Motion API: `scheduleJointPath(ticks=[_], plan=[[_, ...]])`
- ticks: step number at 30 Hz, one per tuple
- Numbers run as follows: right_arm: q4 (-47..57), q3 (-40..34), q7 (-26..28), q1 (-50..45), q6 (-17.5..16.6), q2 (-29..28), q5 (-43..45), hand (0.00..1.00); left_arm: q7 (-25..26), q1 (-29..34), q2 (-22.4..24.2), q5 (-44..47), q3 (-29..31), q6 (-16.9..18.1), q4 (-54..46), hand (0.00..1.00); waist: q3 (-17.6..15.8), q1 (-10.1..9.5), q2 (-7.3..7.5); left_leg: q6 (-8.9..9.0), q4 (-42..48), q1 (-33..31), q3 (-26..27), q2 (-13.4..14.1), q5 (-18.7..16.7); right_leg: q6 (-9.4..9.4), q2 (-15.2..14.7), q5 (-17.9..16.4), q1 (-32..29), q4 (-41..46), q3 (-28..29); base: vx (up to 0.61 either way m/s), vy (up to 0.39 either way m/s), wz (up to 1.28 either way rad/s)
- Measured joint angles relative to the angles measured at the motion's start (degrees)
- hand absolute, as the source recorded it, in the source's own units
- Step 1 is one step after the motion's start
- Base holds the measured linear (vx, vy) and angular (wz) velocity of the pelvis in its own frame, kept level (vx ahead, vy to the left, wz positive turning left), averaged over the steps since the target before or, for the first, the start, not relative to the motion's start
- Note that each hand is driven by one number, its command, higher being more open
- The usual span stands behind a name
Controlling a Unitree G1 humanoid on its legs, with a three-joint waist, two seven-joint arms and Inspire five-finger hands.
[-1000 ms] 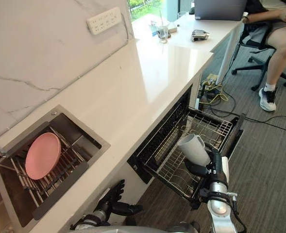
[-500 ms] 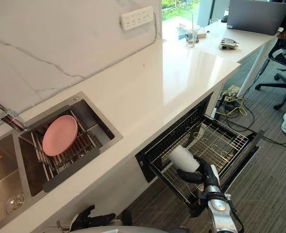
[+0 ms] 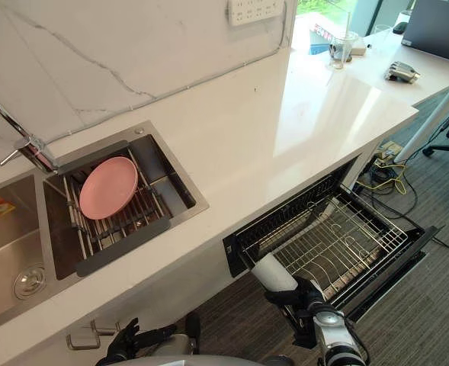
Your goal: Walk over to the sink, pick up the cup, carry it to the dishwasher, place the cup inside the dishwasher, then close the dishwasher door
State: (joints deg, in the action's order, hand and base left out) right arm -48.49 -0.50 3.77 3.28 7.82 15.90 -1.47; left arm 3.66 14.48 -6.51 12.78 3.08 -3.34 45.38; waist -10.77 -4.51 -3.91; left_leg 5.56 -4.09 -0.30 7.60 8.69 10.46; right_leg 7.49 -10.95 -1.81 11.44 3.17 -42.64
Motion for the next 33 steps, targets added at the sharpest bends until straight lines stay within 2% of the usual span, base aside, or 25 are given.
scheduleJointPath(ticks=[3,4,9,14,15,19,25,30,33], plan=[[-0.9,1.2,-1.5,1.1,0.4,0.1,-2.9,0.0,-2.1,-0.3,-0.5,1.9,0.6,-0.4,0.2,1.0,-0.3,-1.17,0.36,0.05,0.1,0.0,-0.6,-0.1,0.1,0.01,0.0,-0.4,0.3,0.1,-0.5,-0.05,0.011,0.09],[-1.7,1.4,-1.8,1.9,1.1,0.1,-3.0,0.0,-2.6,-0.4,-0.6,2.8,1.0,-0.6,0.3,1.0,-0.6,-1.51,0.88,0.05,0.2,0.0,-1.0,-0.1,0.1,-0.01,-0.1,-0.9,0.4,0.3,-0.8,-0.05,0.007,0.12],[-6.3,0.7,-4.6,5.5,4.5,0.1,-2.0,0.0,-3.6,-1.1,-1.1,4.4,1.2,-0.6,0.6,1.0,-1.1,-2.75,1.19,-0.08,0.6,-1.2,-2.5,-0.5,0.2,0.4,-0.1,-1.6,0.3,0.6,-1.6,-0.05,0.009,0.17],[-7.6,0.2,-5.7,6.3,4.6,0.0,0.3,0.0,-3.6,-1.1,-1.1,4.6,1.9,-0.4,0.7,1.0,-1.4,-3.21,1.19,-0.11,0.7,-1.7,-3.2,-0.8,0.2,0.18,-0.1,-1.5,0.3,0.7,-1.8,-0.01,-0.001,0.07],[-8.2,-0.5,-6.0,6.7,4.6,0.0,1.6,1.0,-3.7,-1.2,-1.1,4.6,2.0,-0.4,0.7,1.0,-1.4,-3.27,1.14,-0.11,0.7,-1.9,-3.3,-0.8,0.2,0.27,-0.1,-1.5,0.2,0.8,-1.9,-0.02,-0.008,0.07],[-9.3,-2.0,-7.3,8.4,4.6,0.1,4.7,1.0,-3.9,-2.0,-1.2,4.6,2.0,-0.5,0.6,1.0,-2.4,-4.08,0.95,-0.12,1.3,-2.9,-3.7,-0.8,0.2,0.37,-0.1,-1.4,-0.4,1.1,-2.1,-0.04,0.009,0.03],[-6.5,-3.8,-9.8,10.7,4.1,-0.6,9.5,1.0,-4.3,-2.2,-1.3,4.6,2.0,-0.3,0.2,1.0,-2.8,-4.14,0.71,-0.25,1.5,-4.1,-3.7,-1.0,0.1,0.42,-0.5,-1.8,-1.8,1.5,-1.6,-0.05,0.024,-0.01],[9.9,-4.5,-15.6,5.9,2.5,-2.7,13.3,1.0,-1.8,-2.3,-0.9,4.6,1.9,0.0,-0.7,1.0,-2.8,-3.86,0.69,-0.15,1.3,-3.8,-1.4,-0.6,-0.6,0.33,-0.6,-1.6,-3.5,1.5,1.3,0.0,-0.007,-0.24],[20.6,-7.5,-17.9,0.5,0.5,-5.7,13.9,1.0,0.5,-2.2,-0.4,4.8,2.2,-0.8,-0.7,1.0,-2.8,-2.88,0.77,0.03,1.7,-2.9,0.6,-0.4,-1.6,0.57,-0.8,-1.5,-3.7,1.5,3.8,0.04,-0.023,-0.29]])
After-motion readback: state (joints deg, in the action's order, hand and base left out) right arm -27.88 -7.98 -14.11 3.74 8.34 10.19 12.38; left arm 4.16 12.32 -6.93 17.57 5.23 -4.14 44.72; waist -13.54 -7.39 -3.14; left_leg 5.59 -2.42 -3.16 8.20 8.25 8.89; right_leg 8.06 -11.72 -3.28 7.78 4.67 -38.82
